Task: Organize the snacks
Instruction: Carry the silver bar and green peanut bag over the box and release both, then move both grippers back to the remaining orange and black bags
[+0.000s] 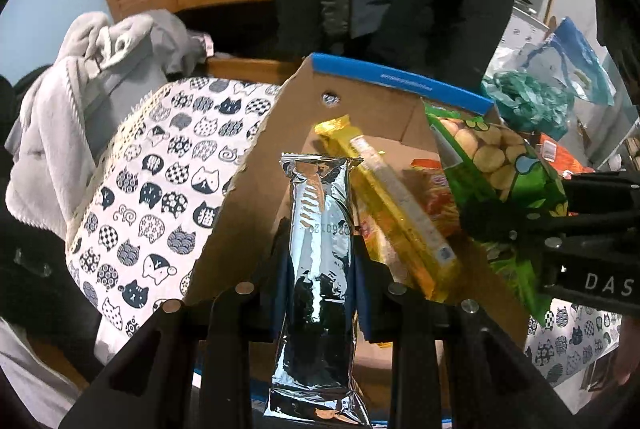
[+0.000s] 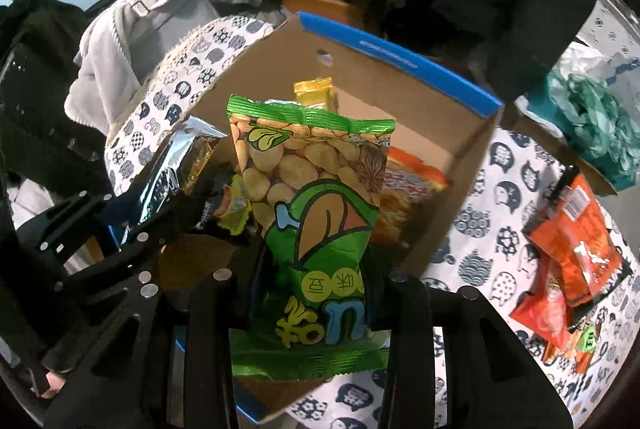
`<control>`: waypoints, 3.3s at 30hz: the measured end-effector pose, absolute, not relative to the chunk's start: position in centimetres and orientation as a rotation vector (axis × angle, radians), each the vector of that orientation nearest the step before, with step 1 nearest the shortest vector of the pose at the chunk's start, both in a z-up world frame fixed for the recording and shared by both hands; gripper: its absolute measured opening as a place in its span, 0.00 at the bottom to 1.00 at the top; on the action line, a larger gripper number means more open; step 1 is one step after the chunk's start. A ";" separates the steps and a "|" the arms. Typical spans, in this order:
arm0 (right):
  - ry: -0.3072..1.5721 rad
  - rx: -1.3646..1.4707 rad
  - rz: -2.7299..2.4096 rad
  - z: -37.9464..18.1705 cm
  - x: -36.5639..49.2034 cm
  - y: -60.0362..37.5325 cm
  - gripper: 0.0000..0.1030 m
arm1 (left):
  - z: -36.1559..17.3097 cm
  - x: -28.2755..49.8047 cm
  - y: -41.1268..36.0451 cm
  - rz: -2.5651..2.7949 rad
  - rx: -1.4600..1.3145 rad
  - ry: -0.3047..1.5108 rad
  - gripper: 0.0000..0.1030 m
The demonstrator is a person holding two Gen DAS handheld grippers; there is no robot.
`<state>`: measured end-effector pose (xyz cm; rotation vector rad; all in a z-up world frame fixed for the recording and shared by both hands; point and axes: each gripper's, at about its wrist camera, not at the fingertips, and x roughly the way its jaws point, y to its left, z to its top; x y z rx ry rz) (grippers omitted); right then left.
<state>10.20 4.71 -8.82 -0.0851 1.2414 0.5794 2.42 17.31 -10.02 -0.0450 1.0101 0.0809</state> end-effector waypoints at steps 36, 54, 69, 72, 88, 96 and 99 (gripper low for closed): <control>1.155 -0.062 0.406 -6.5 8.3 -6.9 0.69 | -8.0 2.3 9.3 -0.041 0.029 0.996 0.75; 1.148 -0.005 0.251 -6.2 8.1 -17.3 0.70 | -8.5 4.3 0.2 -0.162 0.076 1.091 0.75; 1.191 -0.083 0.164 -7.2 12.4 -24.7 0.70 | -9.1 12.3 -6.3 -0.191 0.097 1.209 0.75; 1.200 -0.103 0.142 -7.9 13.8 -25.5 0.70 | -9.2 14.0 -7.4 -0.190 0.141 1.201 0.75; 1.223 -0.109 0.045 -12.0 18.2 -28.1 0.70 | -14.2 15.8 -8.7 -0.182 0.082 1.321 0.75; 1.336 -0.128 0.106 -14.7 17.4 -27.0 0.70 | -14.9 15.8 -8.2 -0.173 0.065 1.343 0.75; 1.365 -0.107 0.146 -15.2 16.5 -26.2 0.70 | -14.9 15.7 -7.7 -0.162 0.043 1.346 0.75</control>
